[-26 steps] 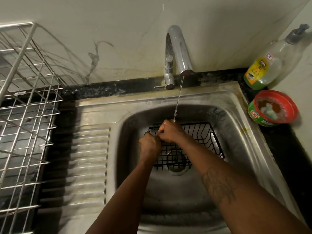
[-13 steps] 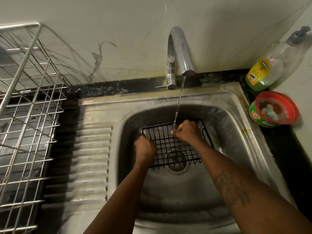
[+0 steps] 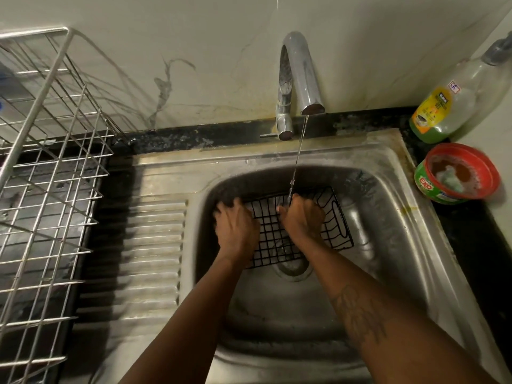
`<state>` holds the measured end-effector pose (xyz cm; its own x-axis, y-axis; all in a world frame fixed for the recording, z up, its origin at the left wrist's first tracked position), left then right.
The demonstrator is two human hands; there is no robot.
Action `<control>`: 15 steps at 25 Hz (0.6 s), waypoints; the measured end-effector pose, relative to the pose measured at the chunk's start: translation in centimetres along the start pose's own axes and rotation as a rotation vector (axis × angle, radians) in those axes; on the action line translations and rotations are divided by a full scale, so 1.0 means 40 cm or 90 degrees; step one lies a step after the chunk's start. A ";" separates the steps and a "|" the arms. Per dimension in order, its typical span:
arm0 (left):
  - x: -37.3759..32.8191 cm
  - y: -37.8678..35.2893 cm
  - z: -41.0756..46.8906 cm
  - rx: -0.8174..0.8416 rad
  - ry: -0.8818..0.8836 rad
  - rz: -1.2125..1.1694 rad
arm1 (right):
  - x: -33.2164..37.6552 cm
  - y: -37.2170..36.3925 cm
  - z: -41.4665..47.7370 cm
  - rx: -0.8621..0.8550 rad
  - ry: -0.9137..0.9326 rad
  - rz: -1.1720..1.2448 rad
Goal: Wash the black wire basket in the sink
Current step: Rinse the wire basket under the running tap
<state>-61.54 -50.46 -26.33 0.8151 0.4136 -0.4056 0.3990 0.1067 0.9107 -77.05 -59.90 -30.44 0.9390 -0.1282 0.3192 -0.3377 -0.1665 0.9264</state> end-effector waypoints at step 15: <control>-0.051 -0.118 0.016 0.272 -0.238 0.009 | 0.054 -0.077 -0.047 0.365 0.187 0.031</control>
<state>-64.81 -52.38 -29.84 0.8840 0.0550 -0.4643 0.4577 -0.3046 0.8353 -73.86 -57.82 -32.21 0.8731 0.1105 0.4748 -0.2855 -0.6735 0.6818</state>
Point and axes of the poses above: each hand's wrist, its own z-axis towards the middle knuckle, its own y-axis out of the back of the hand, x = y × z, the point moved 7 cm from there along z, towards the middle knuckle, and after that the axes turned 14 degrees about -y, right-handed, at the moved point
